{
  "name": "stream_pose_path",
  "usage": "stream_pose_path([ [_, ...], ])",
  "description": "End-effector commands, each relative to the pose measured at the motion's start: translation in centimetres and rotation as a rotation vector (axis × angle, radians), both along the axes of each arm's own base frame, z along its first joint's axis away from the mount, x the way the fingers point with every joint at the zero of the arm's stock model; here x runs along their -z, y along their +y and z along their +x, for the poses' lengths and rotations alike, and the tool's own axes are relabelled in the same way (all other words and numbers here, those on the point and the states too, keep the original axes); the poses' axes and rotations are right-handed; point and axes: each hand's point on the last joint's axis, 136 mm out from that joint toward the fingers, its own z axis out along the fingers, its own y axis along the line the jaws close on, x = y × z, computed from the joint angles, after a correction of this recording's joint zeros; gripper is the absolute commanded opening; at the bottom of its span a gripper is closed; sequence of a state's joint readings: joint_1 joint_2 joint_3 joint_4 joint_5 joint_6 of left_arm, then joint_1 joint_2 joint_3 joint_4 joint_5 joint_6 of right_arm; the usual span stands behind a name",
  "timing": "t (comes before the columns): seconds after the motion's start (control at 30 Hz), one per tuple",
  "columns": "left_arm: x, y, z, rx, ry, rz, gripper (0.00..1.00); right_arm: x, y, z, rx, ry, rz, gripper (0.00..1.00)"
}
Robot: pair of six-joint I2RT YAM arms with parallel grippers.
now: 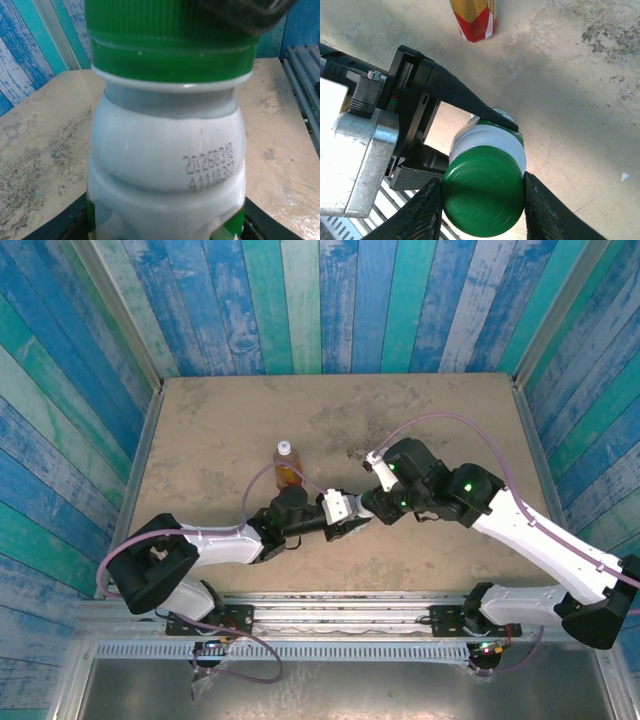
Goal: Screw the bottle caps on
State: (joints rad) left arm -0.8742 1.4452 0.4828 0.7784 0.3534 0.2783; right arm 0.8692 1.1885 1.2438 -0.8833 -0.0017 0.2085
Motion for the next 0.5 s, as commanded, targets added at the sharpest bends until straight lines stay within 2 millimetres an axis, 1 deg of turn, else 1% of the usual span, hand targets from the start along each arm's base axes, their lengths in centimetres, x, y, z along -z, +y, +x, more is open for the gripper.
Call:
stream_pose_path([
  [0.0, -0.9, 0.8, 0.2, -0.023, -0.020, -0.038, 0.54, -1.3, -0.9, -0.6, -0.135, -0.094, -0.046, 0.59],
  [0.07, -1.0, 0.9, -0.9, 0.035, -0.005, -0.047, 0.54, -2.0, -0.7, -1.1, -0.256, -0.180, -0.050, 0.65],
  [0.13, -1.3, 1.1, -2.0, 0.089, 0.006, -0.064, 0.54, -2.6, -0.3, -2.2, -0.420, -0.271, -0.045, 0.68],
  [0.2, -1.6, 1.3, -3.1, 0.137, 0.013, -0.078, 0.54, -2.7, -0.1, -3.0, -0.536, -0.350, -0.044, 0.72],
  [0.27, -1.7, 1.4, -3.6, 0.159, 0.020, -0.077, 0.54, -2.4, 0.1, -4.3, -0.683, -0.398, -0.058, 0.73],
  [0.3, -1.7, 1.5, -3.8, 0.168, 0.026, -0.074, 0.54, -2.3, 0.2, -4.8, -0.730, -0.408, -0.061, 0.74],
  [0.37, -1.7, 1.5, -4.2, 0.187, 0.032, -0.069, 0.54, -2.1, 0.4, -5.4, -0.802, -0.399, -0.069, 0.73],
  [0.47, -1.6, 1.5, -5.0, 0.226, 0.039, -0.063, 0.54, -1.8, 0.9, -5.6, -0.855, -0.364, -0.080, 0.69],
])
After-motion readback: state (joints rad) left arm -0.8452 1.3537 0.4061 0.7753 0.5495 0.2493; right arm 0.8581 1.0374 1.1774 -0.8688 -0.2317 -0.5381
